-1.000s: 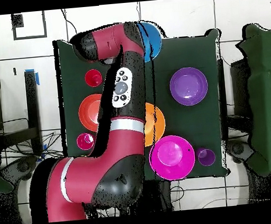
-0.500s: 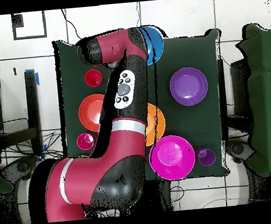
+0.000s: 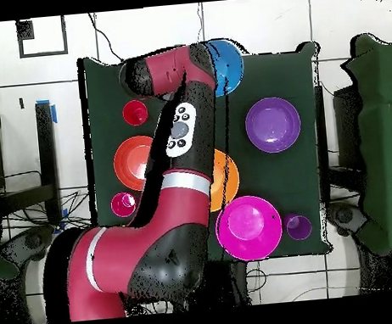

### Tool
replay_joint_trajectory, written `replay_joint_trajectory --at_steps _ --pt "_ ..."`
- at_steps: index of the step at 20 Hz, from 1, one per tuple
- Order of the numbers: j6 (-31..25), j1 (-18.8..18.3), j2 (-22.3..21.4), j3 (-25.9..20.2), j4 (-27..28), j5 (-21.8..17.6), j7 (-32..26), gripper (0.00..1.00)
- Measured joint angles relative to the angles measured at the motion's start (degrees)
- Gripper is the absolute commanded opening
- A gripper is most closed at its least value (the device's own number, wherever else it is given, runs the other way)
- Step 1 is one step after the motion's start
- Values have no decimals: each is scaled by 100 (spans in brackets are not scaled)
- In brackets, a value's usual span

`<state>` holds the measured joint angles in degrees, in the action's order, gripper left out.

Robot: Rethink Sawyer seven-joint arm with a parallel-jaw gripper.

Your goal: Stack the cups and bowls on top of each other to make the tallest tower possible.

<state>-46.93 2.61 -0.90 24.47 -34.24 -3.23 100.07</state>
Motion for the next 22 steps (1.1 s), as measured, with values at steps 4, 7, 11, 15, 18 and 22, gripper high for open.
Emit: replay_joint_trajectory --at_steps 4,7,11,15,18,22 --pt "1 13 100 145 1 0 12 0" --pt "1 32 208 273 1 1 55 0" --pt "9 66 285 375 -33 2 133 0" --pt "87 113 293 446 -179 2 208 0" --pt "141 156 299 511 -297 4 314 0" --pt "140 195 299 553 -380 4 474 0"
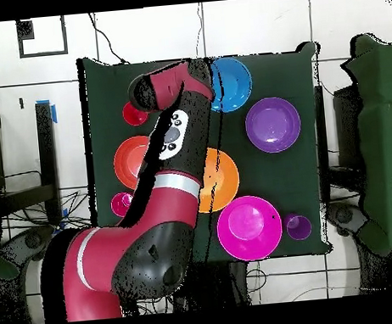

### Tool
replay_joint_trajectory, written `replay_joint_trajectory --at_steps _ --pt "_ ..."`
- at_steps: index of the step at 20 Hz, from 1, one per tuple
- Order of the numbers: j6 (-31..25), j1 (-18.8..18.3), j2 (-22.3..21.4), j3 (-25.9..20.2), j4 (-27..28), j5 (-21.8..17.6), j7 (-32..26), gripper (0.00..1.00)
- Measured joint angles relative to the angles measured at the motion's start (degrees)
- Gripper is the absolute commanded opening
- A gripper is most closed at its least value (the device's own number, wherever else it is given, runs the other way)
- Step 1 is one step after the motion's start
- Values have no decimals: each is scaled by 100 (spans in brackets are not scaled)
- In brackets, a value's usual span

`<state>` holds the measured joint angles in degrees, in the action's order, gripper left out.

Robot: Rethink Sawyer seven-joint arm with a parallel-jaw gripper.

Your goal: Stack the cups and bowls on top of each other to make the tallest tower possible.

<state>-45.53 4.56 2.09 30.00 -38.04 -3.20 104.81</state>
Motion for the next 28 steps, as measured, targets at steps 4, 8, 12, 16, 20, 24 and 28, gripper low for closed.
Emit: replay_joint_trajectory --at_steps 4,8,12,16,20,24,28 --pt "0 70 1 68 -82 1 217 0" --pt "0 135 2 110 -144 1 333 0" --pt "1 192 14 121 -152 1 387 0" --pt "1 263 14 120 -160 1 387 0" --pt "1 310 14 124 -160 2 387 0" --pt "1 322 14 124 -161 2 388 0" --pt "1 323 14 124 -163 1 388 0"
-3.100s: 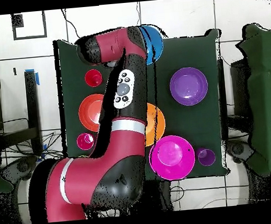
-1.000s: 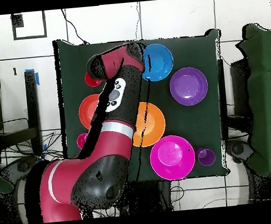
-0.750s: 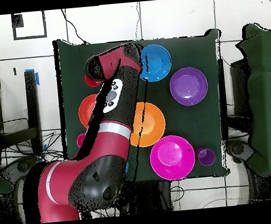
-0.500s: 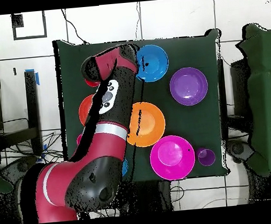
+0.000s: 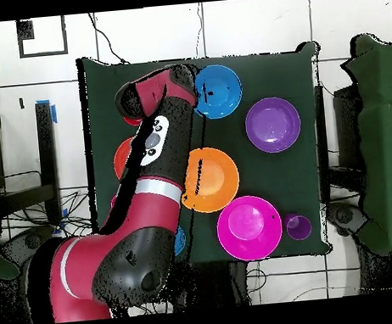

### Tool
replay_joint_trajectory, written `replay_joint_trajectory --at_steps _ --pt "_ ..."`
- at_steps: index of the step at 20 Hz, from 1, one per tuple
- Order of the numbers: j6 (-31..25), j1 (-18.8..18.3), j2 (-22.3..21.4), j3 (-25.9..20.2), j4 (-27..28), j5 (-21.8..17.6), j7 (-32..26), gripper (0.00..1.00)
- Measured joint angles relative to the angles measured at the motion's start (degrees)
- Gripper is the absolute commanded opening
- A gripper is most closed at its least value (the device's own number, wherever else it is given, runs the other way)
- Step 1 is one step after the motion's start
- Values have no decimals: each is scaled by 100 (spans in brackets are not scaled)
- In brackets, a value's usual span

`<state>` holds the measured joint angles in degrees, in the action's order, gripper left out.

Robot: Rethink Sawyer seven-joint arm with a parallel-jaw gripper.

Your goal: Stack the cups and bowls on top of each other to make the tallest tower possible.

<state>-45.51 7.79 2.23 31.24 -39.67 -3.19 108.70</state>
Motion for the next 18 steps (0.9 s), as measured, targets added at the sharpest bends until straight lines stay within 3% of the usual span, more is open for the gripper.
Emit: replay_joint_trajectory --at_steps 18 --pt "0 -15 75 0 0 1 0 0"
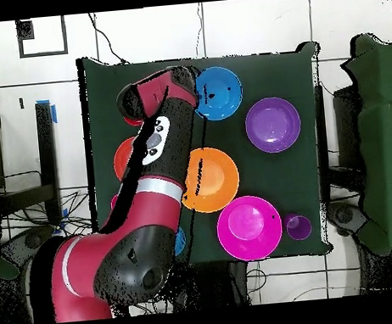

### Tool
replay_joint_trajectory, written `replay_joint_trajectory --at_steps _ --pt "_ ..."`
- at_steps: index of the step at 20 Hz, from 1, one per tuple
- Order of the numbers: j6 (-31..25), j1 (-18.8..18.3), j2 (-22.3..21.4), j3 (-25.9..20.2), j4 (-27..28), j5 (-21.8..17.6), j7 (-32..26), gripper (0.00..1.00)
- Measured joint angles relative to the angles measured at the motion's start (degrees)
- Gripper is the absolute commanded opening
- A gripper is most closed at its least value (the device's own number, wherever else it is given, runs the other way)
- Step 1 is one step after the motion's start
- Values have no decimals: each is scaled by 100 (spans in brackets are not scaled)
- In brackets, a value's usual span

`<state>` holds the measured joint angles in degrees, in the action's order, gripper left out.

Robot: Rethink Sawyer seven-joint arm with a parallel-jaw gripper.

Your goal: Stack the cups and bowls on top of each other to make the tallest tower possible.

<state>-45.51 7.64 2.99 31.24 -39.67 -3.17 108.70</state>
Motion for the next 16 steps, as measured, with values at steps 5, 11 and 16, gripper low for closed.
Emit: replay_joint_trajectory --at_steps 5,11,16 --pt "-1 -6 69 1 0 -1 0 100" --pt "0 -6 72 5 1 -1 0 100" --pt "0 -6 73 12 1 -1 0 100"
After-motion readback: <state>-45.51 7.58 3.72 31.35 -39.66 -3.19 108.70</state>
